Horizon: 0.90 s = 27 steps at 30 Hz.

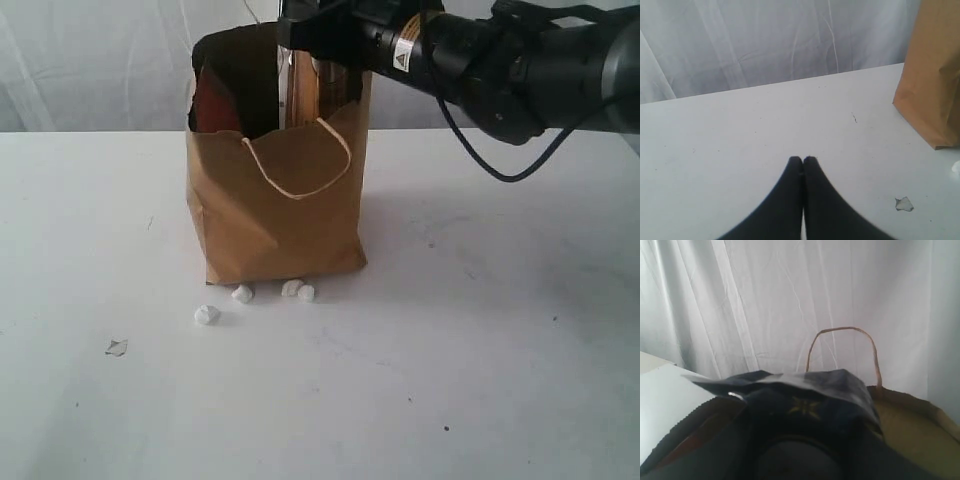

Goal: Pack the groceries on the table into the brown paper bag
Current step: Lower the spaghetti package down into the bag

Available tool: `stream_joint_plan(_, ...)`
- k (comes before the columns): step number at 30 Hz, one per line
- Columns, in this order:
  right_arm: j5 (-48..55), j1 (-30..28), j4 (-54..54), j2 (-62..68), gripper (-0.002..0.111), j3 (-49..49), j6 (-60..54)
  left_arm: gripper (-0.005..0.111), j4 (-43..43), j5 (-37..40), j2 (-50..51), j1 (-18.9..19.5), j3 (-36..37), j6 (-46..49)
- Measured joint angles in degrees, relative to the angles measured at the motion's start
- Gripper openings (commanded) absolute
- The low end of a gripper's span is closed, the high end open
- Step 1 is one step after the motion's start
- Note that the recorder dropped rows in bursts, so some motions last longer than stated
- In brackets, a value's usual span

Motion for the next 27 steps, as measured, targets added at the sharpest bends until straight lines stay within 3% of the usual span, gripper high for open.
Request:
stream_joint_plan(7, 4.6, 1.1, -0.1, -0.7, 0.003, -0.1, -0.1, 0.0, 0.0, 0.0, 0.0, 0.0, 0.0, 0.0)
stream_joint_plan(9, 4.7, 1.2, -0.1, -0.7, 0.013, -0.1, -0.1, 0.0, 0.0, 0.0, 0.0, 0.0, 0.0, 0.0)
stream_joint_plan(13, 4.8, 1.2, -0.1, -0.7, 0.046, -0.1, -0.1, 0.0, 0.0, 0.0, 0.0, 0.0, 0.0, 0.0)
stream_joint_plan(15, 4.9, 1.2, -0.1, -0.7, 0.055, -0.1, -0.1, 0.0, 0.0, 0.0, 0.0, 0.0, 0.0, 0.0)
stream_joint_plan(23, 9.5, 1.9, -0.4, -1.6, 0.059, -0.1, 0.0, 0.0, 0.0, 0.0, 0.0, 0.0, 0.0, 0.0)
stream_joint_plan(27, 12.4, 2.1, -0.4, -2.5, 0.068, -0.1, 0.0, 0.0, 0.0, 0.0, 0.0, 0.0, 0.0, 0.0)
